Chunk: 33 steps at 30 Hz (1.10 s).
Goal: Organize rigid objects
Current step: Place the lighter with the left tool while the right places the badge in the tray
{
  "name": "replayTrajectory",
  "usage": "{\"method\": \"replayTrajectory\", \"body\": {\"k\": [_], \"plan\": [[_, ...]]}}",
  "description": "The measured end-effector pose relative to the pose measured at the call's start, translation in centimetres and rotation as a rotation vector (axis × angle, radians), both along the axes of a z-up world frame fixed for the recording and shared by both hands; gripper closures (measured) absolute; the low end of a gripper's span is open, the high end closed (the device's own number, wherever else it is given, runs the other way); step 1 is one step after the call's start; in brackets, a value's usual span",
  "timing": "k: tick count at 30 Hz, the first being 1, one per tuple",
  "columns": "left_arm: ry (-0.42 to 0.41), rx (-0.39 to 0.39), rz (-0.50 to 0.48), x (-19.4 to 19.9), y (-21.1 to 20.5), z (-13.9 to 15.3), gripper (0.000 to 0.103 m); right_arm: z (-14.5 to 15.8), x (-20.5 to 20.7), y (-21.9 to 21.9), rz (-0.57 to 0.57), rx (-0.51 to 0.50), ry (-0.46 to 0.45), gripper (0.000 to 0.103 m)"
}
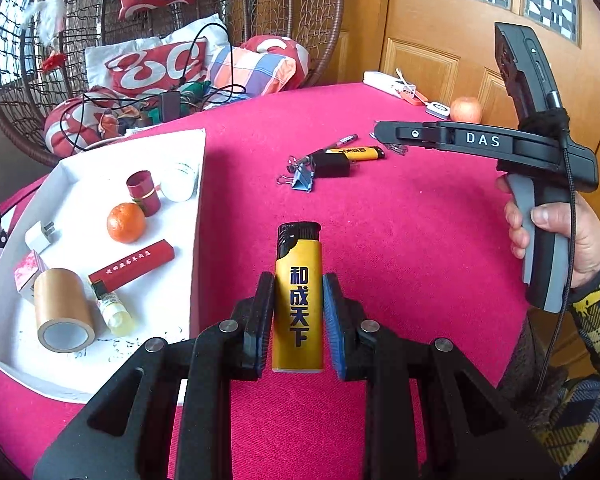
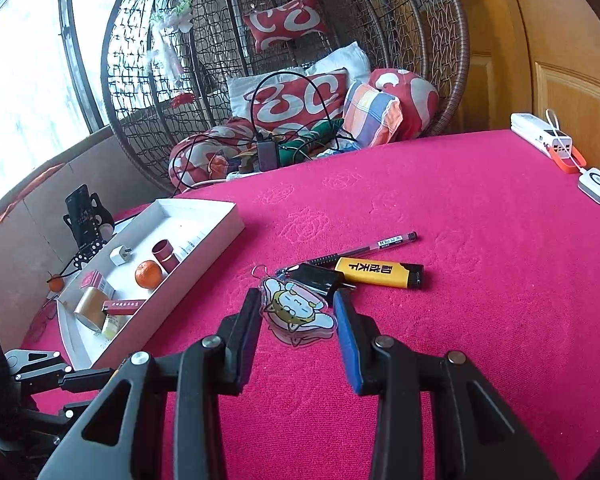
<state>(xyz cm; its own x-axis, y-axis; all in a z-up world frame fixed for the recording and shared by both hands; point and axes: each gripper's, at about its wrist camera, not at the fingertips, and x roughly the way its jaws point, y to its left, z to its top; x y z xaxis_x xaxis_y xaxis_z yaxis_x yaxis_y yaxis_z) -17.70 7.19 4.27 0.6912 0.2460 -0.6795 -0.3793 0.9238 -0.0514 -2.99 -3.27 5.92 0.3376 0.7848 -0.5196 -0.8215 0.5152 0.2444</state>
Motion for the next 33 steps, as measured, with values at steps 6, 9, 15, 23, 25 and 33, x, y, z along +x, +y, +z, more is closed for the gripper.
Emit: {"method": "replayTrajectory", "body": {"k": [6,9,15,23,25,33], "plan": [[-0.03,0.015,0.058,-1.4,1.4,0.5,0.079,0.6,-1.2,1.1,0.039,-0.006,-0.029,0.067],[-0.054,0.023,0.078,-2.1,1.9,1.0,0.079,1.0,-1.6,2.1,0.061,-0.014,-0.029,0.067],[-0.093,0.075,0.17,-3.2,4.1,2.4,0.079,2.8,-3.8,5.0,0.124,-0.032,-0.097,0.067],[-0.184,0.038,0.382,-6.2,12.1,4.3,0.079,4.6,-6.8,10.3,0.234,-0.058,-0.131,0.067],[-0.178,0.031,0.439,-6.7,14.3,4.4,0.079,4.4,-7.7,11.9,0.263,-0.073,-0.143,0.067],[-0.077,0.103,0.543,-5.0,18.4,2.6,0.079,1.3,-10.3,17.3,0.325,-0.136,-0.127,0.067]]}}
